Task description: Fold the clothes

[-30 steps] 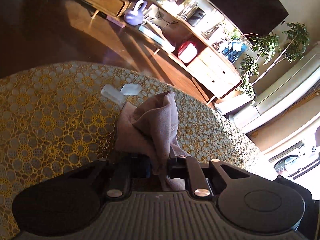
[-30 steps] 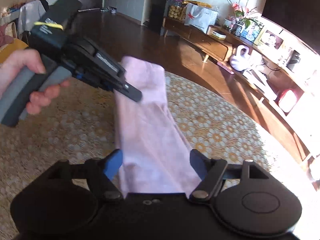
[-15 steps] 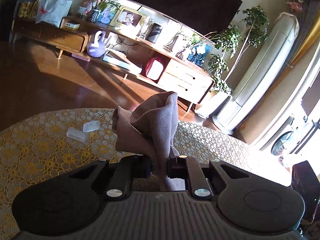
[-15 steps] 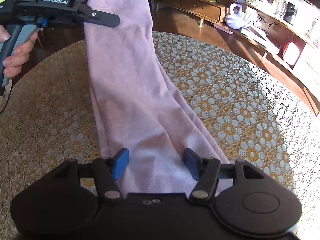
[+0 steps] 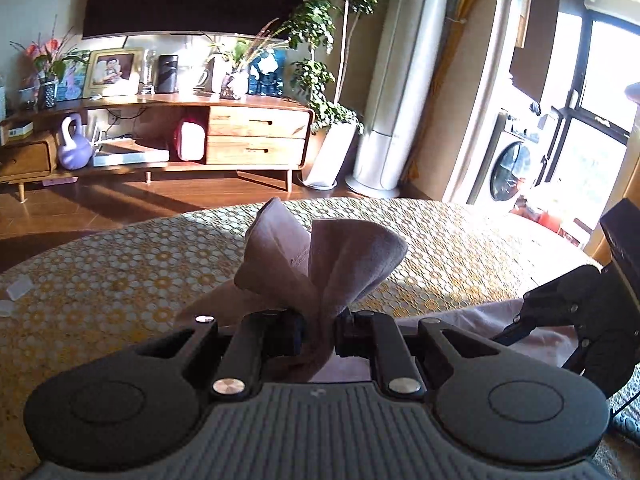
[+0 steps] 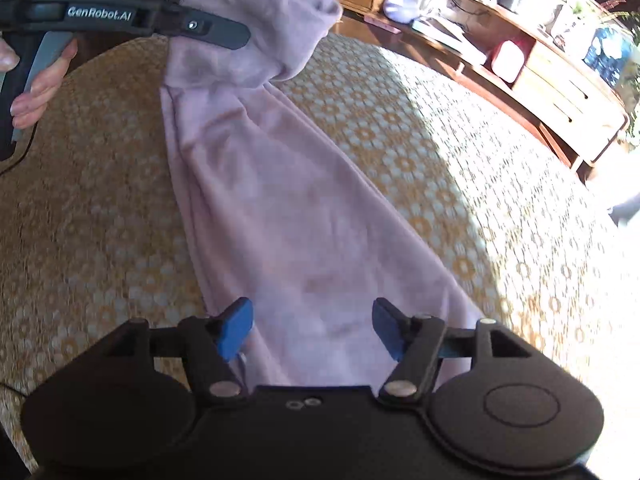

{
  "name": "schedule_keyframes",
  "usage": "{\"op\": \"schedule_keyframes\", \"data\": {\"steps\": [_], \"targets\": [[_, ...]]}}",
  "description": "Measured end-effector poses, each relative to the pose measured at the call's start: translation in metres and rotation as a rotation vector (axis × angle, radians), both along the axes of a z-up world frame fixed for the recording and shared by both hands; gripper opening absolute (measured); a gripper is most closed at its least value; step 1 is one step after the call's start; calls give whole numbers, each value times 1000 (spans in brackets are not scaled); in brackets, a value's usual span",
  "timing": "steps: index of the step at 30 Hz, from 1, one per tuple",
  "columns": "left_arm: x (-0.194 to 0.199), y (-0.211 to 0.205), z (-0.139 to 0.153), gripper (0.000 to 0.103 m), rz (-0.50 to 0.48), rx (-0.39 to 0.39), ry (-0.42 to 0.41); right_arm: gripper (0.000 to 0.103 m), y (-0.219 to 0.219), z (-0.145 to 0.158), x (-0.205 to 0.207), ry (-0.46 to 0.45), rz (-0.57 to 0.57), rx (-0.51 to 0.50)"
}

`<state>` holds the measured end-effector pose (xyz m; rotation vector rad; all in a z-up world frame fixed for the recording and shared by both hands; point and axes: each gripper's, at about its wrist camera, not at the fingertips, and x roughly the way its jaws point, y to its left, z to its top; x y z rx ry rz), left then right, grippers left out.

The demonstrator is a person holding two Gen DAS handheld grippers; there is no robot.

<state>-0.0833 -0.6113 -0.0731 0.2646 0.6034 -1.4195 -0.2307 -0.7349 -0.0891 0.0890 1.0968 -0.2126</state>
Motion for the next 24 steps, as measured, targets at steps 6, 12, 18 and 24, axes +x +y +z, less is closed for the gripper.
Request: {"op": "schedule_keyframes", "data": {"steps": [6, 12, 18, 24], "targets": [[-44, -15, -46, 13, -46, 73, -43, 103, -1, -15, -28, -51, -49, 44], [-70, -5, -43, 52, -169, 18, -120, 103, -2, -14, -34, -81, -44, 48], [-98, 12, -42, 86, -426, 9, -100, 103, -10, -1, -46, -105, -91, 17], [-106, 11, -60, 88, -493, 78, -108, 103, -11, 34, -32, -239, -80, 29]]}}
